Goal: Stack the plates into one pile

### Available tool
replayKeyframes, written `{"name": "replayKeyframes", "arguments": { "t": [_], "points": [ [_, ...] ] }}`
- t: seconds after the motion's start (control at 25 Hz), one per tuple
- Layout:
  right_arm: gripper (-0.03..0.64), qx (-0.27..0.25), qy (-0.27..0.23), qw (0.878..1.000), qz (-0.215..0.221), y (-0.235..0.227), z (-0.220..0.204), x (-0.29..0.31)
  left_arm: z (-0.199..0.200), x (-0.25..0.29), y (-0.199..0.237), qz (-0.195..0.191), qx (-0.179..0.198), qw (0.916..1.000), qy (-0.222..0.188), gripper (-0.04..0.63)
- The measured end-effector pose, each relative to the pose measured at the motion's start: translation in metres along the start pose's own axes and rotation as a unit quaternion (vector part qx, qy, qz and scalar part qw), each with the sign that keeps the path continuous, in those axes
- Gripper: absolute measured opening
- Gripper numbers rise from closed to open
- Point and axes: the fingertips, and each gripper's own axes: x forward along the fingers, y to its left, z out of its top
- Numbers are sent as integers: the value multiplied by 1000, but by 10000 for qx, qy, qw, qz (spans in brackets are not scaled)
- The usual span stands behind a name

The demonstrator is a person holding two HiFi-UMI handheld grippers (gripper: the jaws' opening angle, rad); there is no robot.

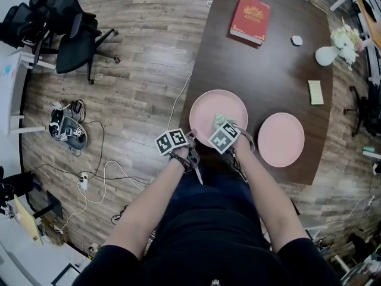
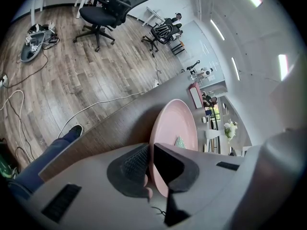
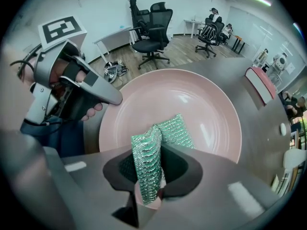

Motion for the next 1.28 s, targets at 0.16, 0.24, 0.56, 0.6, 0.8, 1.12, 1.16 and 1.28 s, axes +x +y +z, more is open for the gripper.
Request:
{"name": "replayKeyframes", "arguments": {
  "t": [0.16,0.24,0.56,0.6,0.8,1.12,1.16,1.28],
  "points": [
    [89,99,-168,9997,177,7,14,1,-1,-1,-1,-30,9,10000,28,26],
    [87,133,-245,9993,255,8,19,1,-2,-1,-1,-54,11,10000,47,26],
    [87,34,-510,9972,544,17,44,4,-3,-1,-1,-115,19,9999,95,26],
    [87,17,-541,9968,594,19,47,5,-3,0,-1,-121,22,9999,109,26],
    [87,6,-761,9937,823,29,66,6,-3,-1,-2,-171,54,9997,156,26],
    [87,223,-1199,9865,1088,32,83,10,-4,0,-2,-268,71,9994,225,26],
    [88,280,-1263,9855,1101,31,86,8,-3,0,-2,-275,68,9993,233,26],
    [89,392,-1441,9816,1186,33,90,7,-4,1,-2,-277,53,9993,256,26]
  ]
}}
